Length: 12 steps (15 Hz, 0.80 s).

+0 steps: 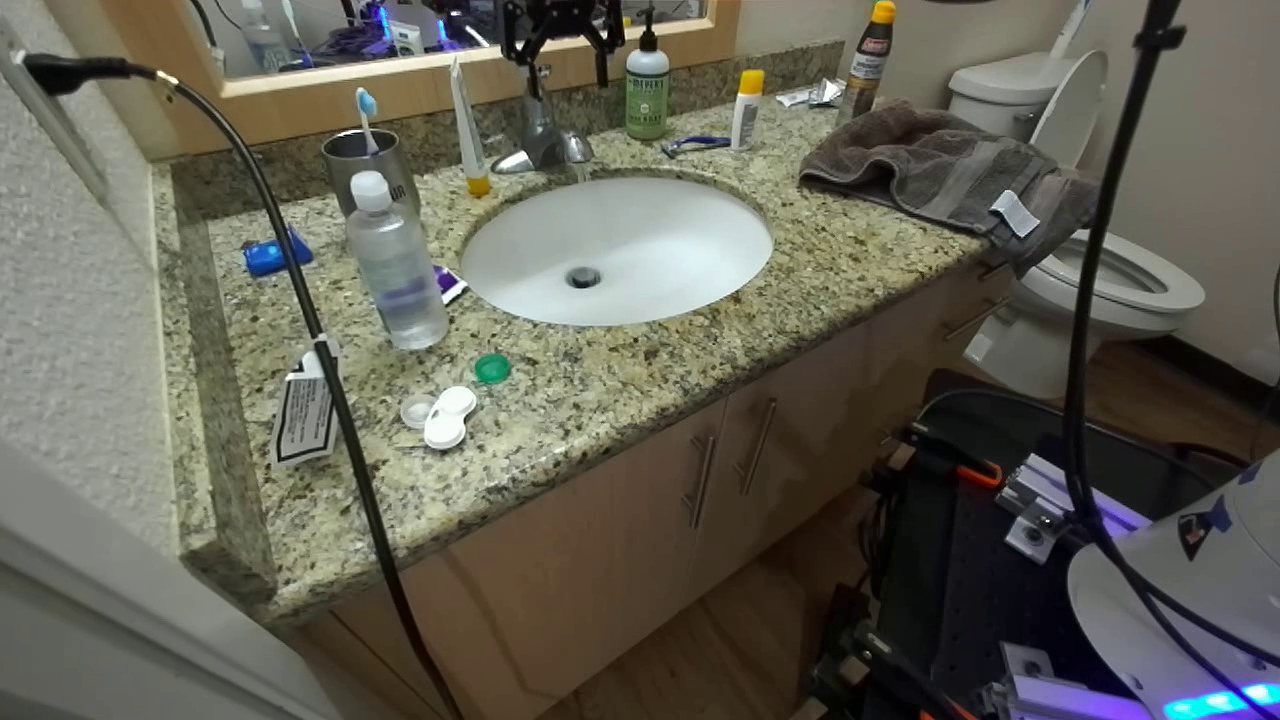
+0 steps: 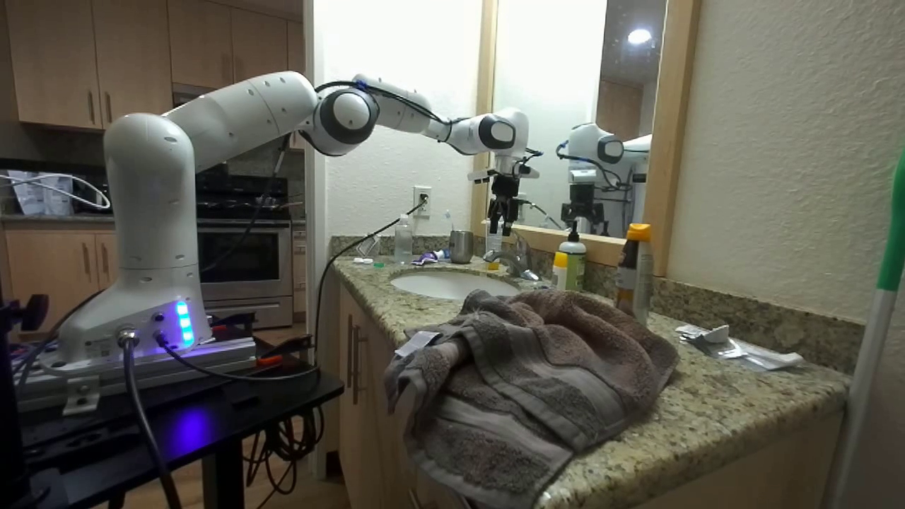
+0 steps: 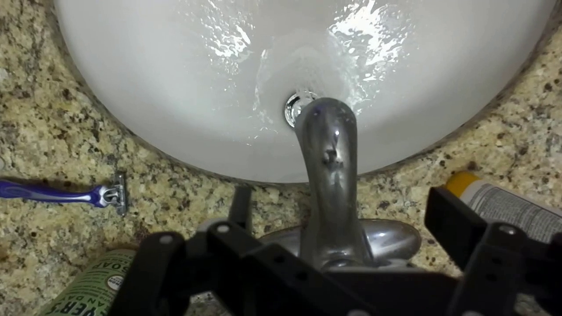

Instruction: Close the tap

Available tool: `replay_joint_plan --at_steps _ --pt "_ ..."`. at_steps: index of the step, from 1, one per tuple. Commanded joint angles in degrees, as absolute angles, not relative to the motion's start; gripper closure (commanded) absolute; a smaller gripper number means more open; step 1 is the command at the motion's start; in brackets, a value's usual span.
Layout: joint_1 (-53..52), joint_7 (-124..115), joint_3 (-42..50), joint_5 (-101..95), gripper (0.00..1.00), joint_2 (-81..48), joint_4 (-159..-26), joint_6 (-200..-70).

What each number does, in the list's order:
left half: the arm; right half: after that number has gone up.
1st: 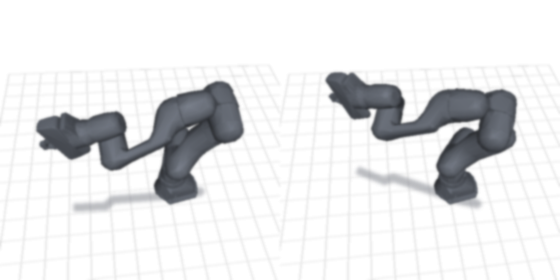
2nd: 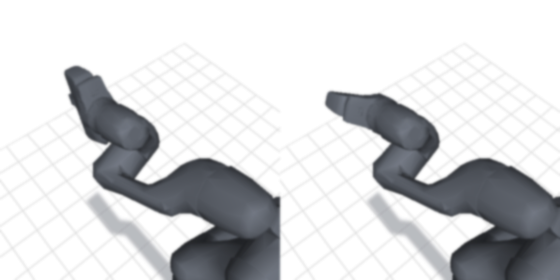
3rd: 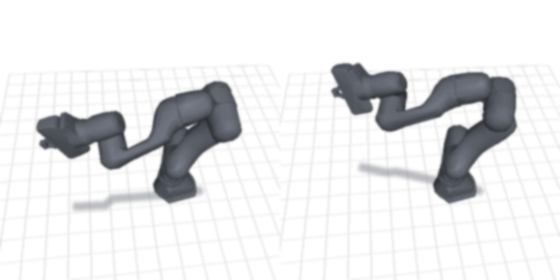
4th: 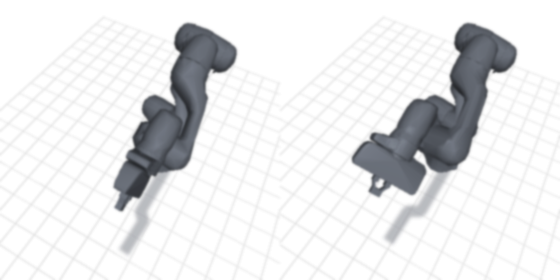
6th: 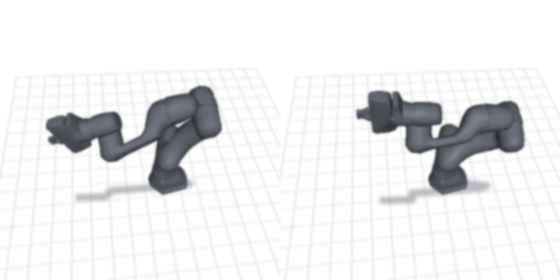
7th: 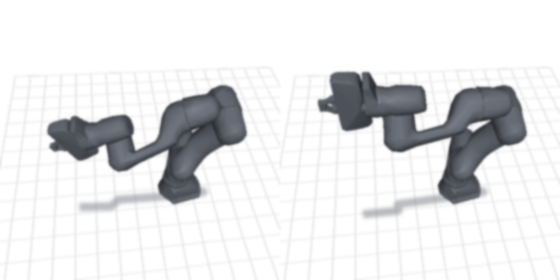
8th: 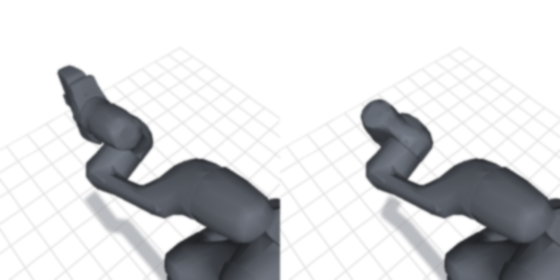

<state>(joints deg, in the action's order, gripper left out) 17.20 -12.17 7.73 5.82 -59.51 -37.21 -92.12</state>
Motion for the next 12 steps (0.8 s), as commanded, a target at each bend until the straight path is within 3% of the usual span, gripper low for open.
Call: replay_joint_plan --at_steps 1,12 --pt "17.5 -10.9 7.0 6.5 0.0 -59.8 -36.5 -92.7" --pt "17.6 -18.2 7.7 6.6 0.0 -60.9 -35.4 -91.6"
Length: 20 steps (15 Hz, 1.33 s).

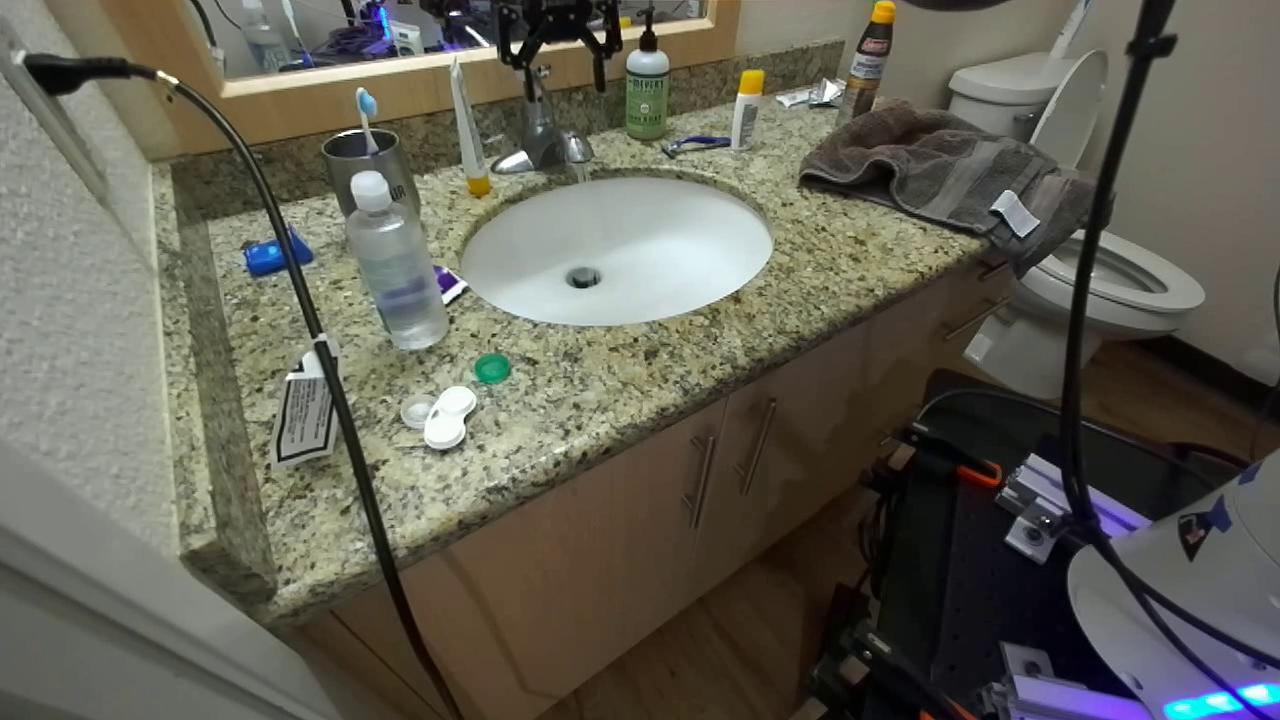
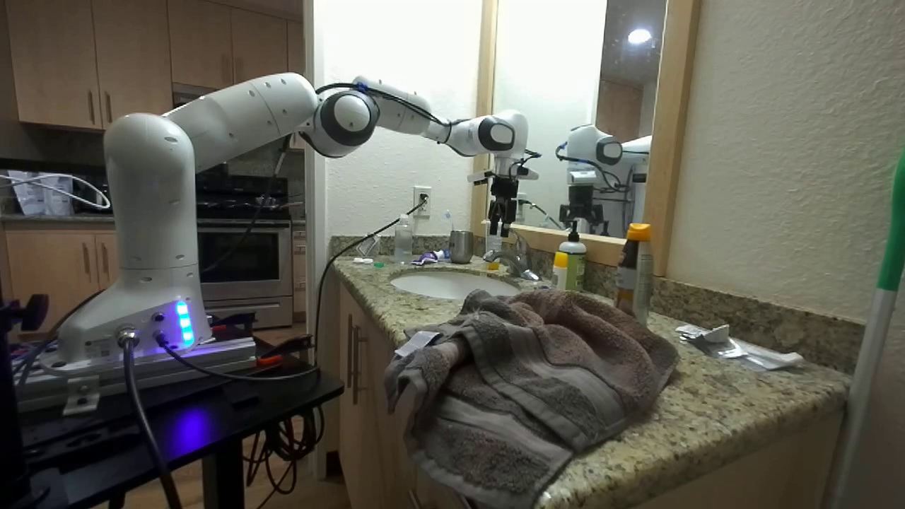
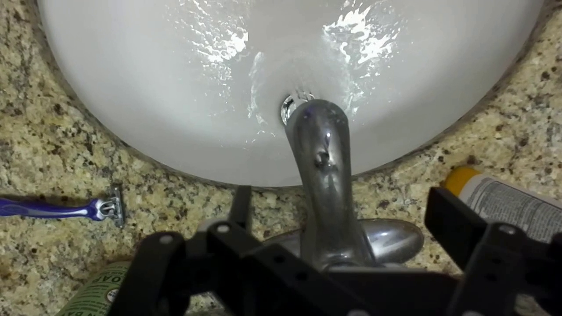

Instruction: Close the tap

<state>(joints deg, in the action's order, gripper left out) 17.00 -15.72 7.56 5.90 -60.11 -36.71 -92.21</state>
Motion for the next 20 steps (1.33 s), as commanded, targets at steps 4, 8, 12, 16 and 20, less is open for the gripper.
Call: replay_joint_plan --at_steps 4,8,12,16,20 --pt "19.1 -22.8 7.4 7.2 0.0 -63.0 -31.6 -90.4" --pt "18.1 -22.4 7.6 6.3 0.0 -61.1 -35.0 -91.8" --pt "18.8 -20.4 6.3 7.5 0.0 -61.2 -35.9 -89.1" --pt "21.3 -16.7 4.9 9.0 0.0 -62.5 -36.8 -85.6" --pt "24.4 -13.0 5.0 10.3 0.0 -63.6 -36.8 -85.3"
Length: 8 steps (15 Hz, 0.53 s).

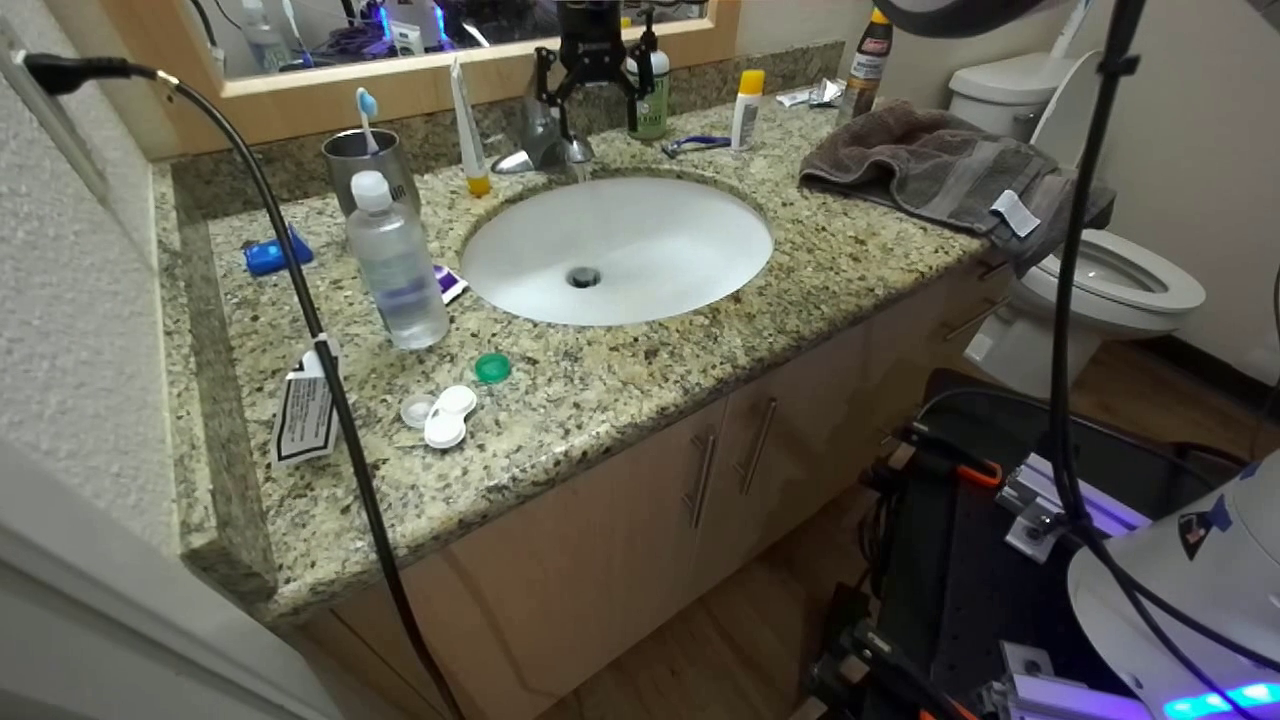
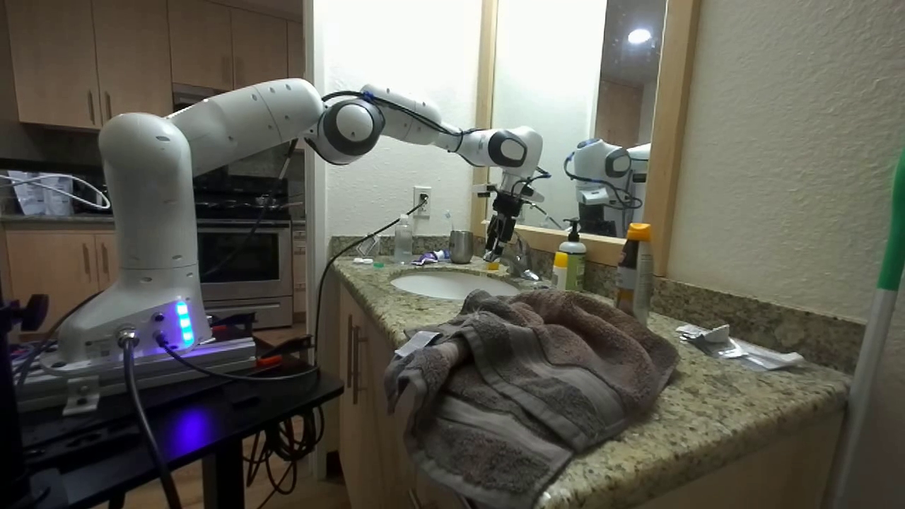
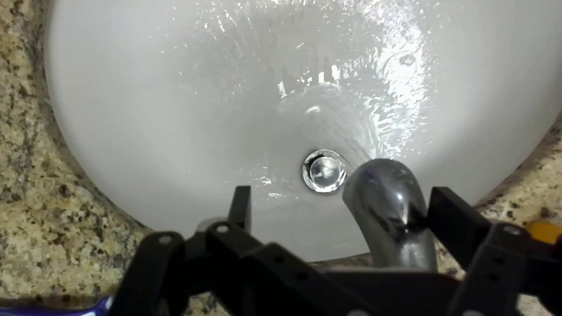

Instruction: Close the tap

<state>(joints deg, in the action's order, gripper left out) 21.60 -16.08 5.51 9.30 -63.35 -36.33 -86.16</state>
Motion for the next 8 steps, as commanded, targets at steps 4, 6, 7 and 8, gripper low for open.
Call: replay_joint_plan --at_steps 4,6,7,8 --pt "23.3 -12.9 4.5 10.7 0.0 -63.5 -35.9 -86.1" --pt "18.8 -16.5 3.5 10.8 0.0 -60.1 -36.3 -86.3" --pt "18.1 -16.3 2.9 10.8 0.0 -60.1 -35.4 -86.6" --pt "17.3 -16.0 2.7 10.7 0.0 -59.6 -34.9 -87.1"
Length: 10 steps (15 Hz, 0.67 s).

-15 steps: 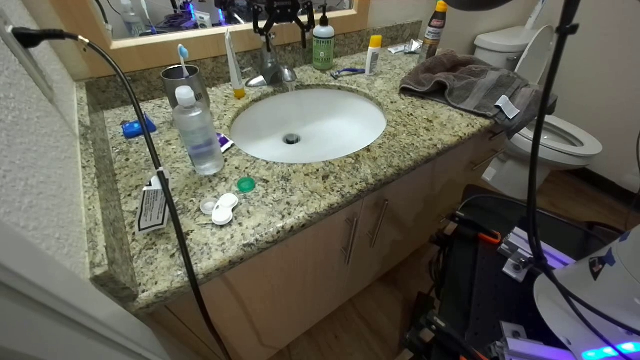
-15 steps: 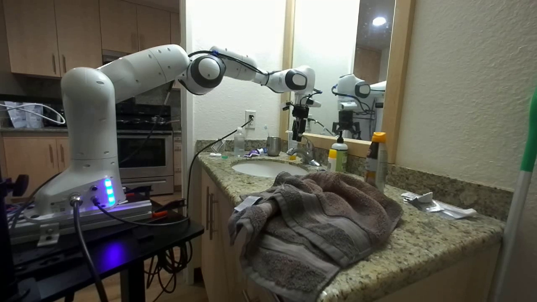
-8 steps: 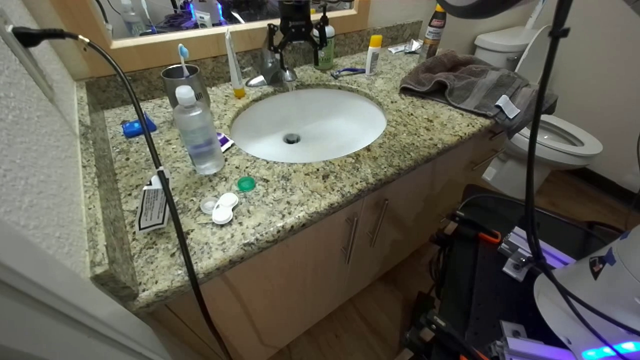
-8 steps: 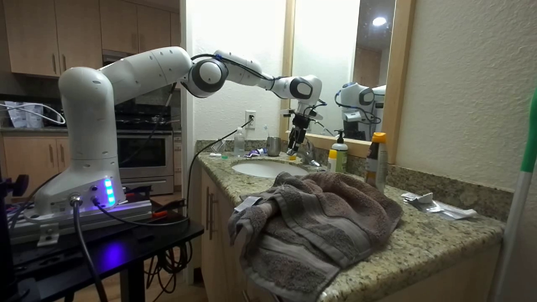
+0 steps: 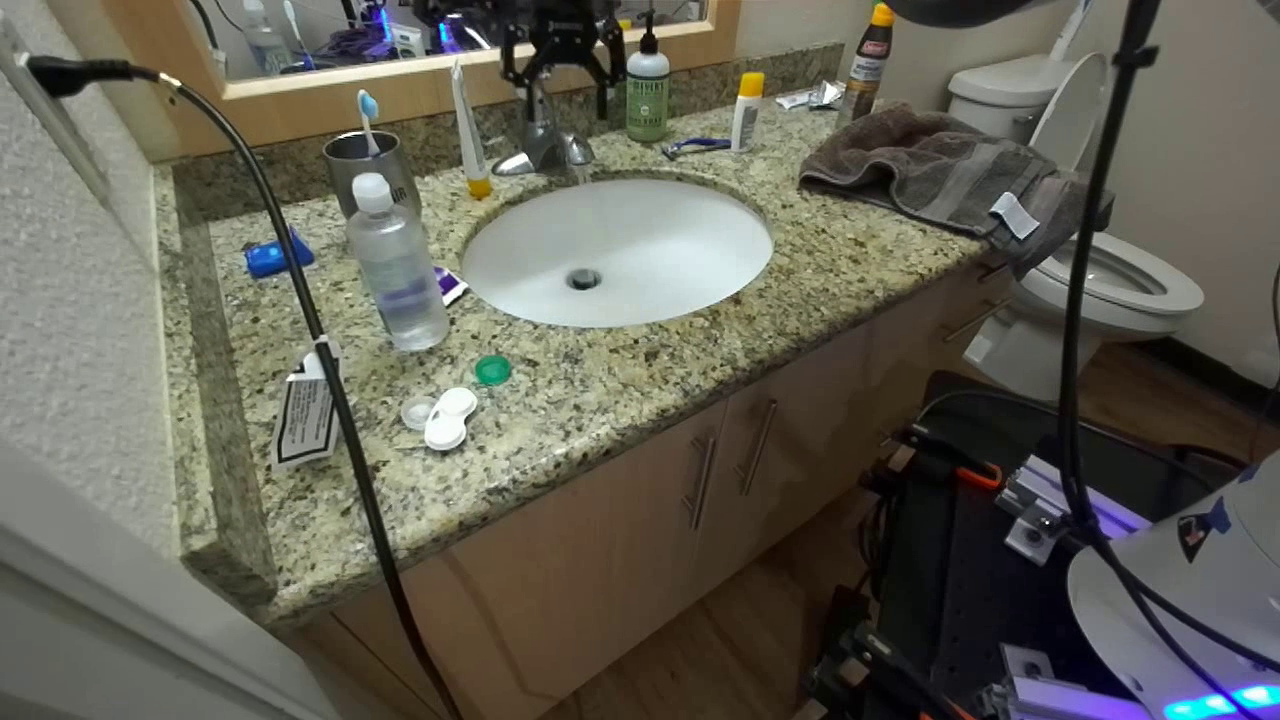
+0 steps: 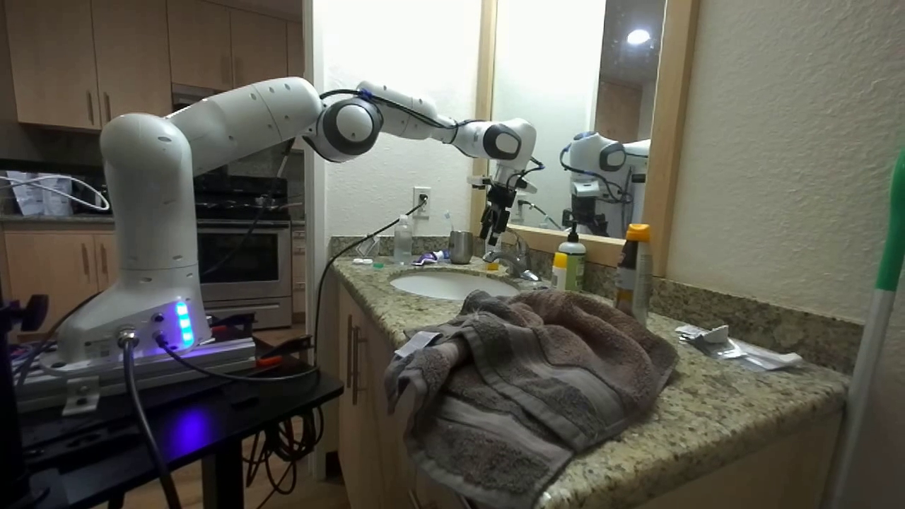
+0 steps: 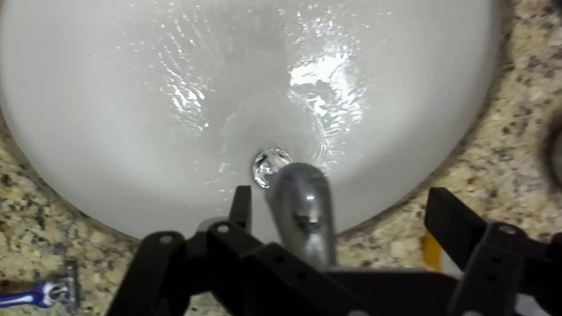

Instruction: Close the tap

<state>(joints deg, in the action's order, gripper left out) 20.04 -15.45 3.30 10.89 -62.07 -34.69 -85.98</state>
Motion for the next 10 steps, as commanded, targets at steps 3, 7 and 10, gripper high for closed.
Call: replay_joint_plan --at_steps 3,7,10 --pt "14.9 -17.2 4.8 8.4 0.0 -59.0 -33.8 -89.8" --pt "14.6 -17.5 4.4 8.8 0.0 -59.2 -33.3 -89.0" --pt "14.9 -17.5 5.1 7.9 0.0 -59.4 -33.0 -87.0"
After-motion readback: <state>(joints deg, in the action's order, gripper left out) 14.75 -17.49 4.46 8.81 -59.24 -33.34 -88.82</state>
